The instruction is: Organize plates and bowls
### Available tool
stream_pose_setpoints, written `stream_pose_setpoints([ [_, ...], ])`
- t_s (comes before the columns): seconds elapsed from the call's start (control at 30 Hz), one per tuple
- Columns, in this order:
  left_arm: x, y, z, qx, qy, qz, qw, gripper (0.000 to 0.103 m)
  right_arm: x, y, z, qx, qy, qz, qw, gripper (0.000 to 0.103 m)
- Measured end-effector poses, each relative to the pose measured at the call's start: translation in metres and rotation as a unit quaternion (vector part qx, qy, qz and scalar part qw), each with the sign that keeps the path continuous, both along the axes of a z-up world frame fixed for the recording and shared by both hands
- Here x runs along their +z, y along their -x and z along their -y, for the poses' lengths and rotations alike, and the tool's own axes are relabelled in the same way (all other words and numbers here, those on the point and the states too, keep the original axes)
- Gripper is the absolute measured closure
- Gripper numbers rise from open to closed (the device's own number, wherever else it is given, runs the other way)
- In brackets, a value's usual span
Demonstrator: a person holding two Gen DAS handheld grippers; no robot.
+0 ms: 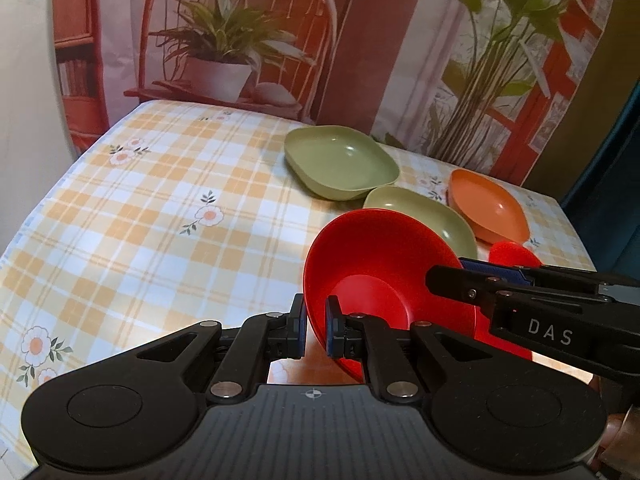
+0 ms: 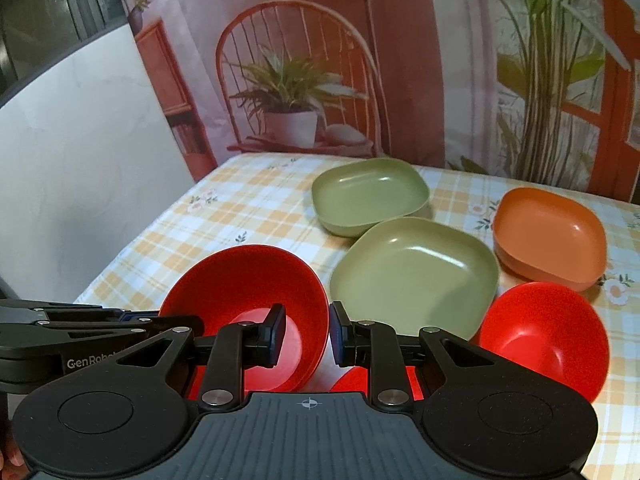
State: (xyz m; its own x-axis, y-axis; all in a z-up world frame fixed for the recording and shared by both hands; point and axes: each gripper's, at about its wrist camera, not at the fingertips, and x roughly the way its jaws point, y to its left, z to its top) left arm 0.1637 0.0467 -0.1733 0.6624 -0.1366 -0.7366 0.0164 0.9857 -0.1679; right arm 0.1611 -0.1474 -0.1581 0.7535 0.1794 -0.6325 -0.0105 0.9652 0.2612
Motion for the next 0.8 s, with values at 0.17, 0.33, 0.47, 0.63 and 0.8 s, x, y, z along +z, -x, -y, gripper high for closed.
stream_pose_setpoints([
  [0.17, 0.009, 0.000, 0.008, -0.013, -0.002, 0.006, 0.9999, 0.093, 0.007, 0.009, 0.010, -0.014, -0.007, 0.010, 1.000, 0.081],
  [0.33, 0.017, -0.002, 0.020, -0.027, -0.009, 0.014, 0.9995, 0.093, 0.011, 0.022, 0.024, -0.033, -0.018, 0.020, 0.999, 0.081],
  [0.47, 0.023, -0.003, 0.032, -0.040, -0.015, 0.020, 0.9989, 0.093, 0.012, 0.031, 0.038, -0.046, -0.027, 0.027, 0.998, 0.081],
  [0.63, 0.022, -0.005, 0.049, -0.062, -0.012, 0.014, 0.9979, 0.093, 0.012, 0.044, 0.056, -0.068, -0.035, 0.031, 0.997, 0.081],
  [0.8, 0.016, -0.006, 0.062, -0.082, -0.010, 0.002, 0.9966, 0.093, 0.005, 0.054, 0.067, -0.084, -0.037, 0.023, 0.996, 0.081],
])
